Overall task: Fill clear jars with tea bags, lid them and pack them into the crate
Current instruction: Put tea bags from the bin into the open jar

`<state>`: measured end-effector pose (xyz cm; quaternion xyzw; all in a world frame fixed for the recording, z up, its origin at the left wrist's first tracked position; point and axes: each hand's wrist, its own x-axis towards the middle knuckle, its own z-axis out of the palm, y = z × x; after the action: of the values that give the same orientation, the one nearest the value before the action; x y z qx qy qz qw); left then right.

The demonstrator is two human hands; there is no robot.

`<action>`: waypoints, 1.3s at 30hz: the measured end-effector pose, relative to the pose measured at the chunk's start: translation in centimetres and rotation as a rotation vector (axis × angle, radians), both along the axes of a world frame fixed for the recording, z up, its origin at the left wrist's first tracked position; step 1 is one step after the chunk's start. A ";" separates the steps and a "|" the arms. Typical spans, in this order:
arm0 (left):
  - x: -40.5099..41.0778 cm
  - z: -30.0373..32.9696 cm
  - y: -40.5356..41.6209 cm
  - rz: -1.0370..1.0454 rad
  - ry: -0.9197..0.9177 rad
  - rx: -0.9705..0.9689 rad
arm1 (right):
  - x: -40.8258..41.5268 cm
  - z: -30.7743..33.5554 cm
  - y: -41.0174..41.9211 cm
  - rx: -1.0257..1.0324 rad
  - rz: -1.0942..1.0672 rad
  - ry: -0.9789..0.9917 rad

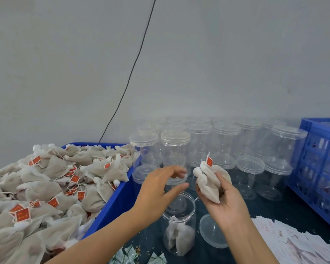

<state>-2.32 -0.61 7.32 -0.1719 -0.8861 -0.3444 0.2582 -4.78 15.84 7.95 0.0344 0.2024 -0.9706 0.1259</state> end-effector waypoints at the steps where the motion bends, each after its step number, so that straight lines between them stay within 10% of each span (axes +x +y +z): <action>1: 0.2 0.3 0.3 -0.029 -0.025 0.062 | 0.2 0.0 -0.3 -0.001 0.014 0.007; 14: 0.0 0.2 0.6 0.001 -0.048 0.320 | 0.9 -0.6 -1.7 -0.023 -0.035 -0.006; 25: -0.7 -0.9 -0.1 -0.015 -0.294 -0.480 | -0.6 0.2 1.8 0.105 0.058 -0.022; 32: -0.9 -0.1 0.2 0.044 -0.152 0.160 | 0.1 0.2 1.3 0.169 0.346 0.056; 39: -0.9 -0.3 -0.4 -0.118 -0.302 0.186 | 0.2 -0.2 0.9 0.178 0.577 0.147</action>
<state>-3.19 -1.00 7.00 -0.1452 -0.8675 -0.4613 0.1165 -4.54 16.70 7.71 -0.0837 0.2966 -0.8731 0.3778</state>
